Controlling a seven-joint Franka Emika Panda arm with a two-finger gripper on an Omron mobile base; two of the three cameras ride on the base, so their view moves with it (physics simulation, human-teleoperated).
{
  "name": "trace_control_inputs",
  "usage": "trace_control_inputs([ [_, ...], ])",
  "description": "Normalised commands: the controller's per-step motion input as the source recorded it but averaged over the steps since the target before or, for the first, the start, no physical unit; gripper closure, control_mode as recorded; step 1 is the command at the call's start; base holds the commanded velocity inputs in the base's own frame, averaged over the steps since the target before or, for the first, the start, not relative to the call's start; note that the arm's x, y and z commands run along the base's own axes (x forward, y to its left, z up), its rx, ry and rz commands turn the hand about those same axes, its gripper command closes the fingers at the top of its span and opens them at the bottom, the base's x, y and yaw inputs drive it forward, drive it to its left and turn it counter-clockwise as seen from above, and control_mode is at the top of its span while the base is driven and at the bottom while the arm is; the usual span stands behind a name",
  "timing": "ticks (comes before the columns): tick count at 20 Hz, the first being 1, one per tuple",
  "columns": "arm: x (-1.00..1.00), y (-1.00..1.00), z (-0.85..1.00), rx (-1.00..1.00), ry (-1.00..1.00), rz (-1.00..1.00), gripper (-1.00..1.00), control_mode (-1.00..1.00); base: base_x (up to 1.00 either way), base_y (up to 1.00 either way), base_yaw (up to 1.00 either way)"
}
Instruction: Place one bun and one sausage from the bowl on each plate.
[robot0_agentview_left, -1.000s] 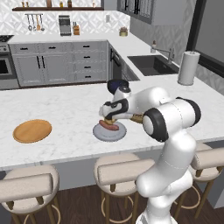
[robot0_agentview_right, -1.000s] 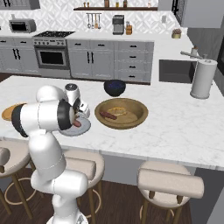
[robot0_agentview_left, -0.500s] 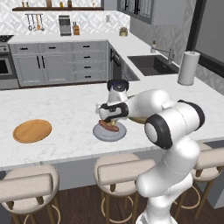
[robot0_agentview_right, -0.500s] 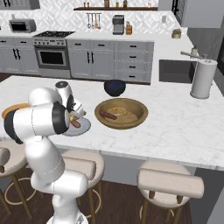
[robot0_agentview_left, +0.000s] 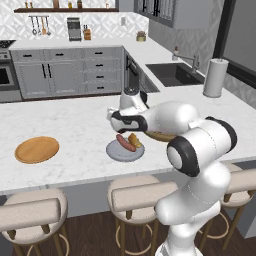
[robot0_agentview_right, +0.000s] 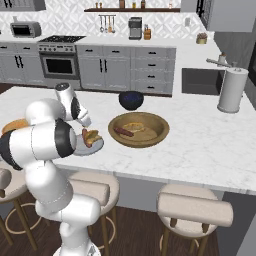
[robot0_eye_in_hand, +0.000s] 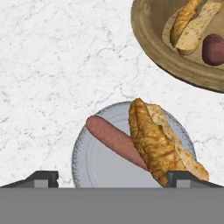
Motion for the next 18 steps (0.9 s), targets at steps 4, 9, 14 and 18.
trace_control_inputs([
  [4,-0.02,0.11,0.36,0.00,-0.03,-0.10,-1.00,-1.00,0.00,0.00,0.00],
  [9,-0.16,-0.79,-0.07,0.01,0.05,-0.02,-1.00,-1.00,0.00,0.00,0.00],
  [14,0.00,-1.00,0.00,0.00,0.20,0.19,-1.00,-1.00,0.00,0.00,0.00],
  [18,0.21,-0.99,0.00,0.03,0.25,-0.08,-1.00,-1.00,0.00,0.00,0.00],
])
